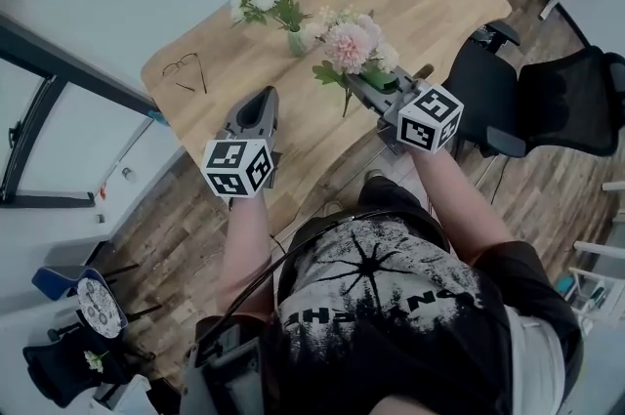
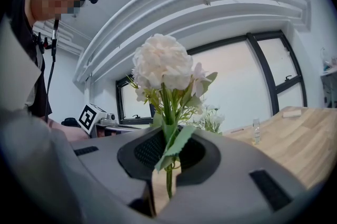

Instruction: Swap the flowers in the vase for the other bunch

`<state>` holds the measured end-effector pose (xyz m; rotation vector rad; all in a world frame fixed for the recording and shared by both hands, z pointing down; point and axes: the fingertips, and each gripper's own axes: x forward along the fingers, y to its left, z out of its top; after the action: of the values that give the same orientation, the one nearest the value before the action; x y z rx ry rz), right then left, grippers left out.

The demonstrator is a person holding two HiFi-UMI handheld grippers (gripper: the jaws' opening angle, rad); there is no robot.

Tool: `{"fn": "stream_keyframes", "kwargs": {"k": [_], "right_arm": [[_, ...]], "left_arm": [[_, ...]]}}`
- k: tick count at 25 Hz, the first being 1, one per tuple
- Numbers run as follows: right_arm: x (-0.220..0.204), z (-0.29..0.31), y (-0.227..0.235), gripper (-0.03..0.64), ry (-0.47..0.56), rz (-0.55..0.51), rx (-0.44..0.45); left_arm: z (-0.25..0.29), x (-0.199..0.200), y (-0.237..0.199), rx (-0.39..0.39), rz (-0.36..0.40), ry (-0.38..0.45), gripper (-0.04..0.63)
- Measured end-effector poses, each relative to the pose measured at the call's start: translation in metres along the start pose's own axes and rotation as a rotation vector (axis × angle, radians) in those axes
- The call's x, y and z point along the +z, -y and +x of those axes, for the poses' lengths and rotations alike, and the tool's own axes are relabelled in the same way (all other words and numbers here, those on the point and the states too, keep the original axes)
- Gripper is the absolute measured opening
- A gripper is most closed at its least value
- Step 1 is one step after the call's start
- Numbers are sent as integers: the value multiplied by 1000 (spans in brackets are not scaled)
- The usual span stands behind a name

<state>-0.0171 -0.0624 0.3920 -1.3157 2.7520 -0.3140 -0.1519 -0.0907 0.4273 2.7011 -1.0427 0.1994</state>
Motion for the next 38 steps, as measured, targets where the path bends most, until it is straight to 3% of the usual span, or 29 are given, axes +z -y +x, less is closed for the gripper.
{"fn": "stream_keyframes", "kwargs": {"k": [18,38], "right_arm": [[46,61,98,52,-20,-9,225],[51,103,153,52,-46,45,427]], "left_arm": [[72,41,-32,237,-18,48,15],[112,53,-61,464,10,9,17]]}}
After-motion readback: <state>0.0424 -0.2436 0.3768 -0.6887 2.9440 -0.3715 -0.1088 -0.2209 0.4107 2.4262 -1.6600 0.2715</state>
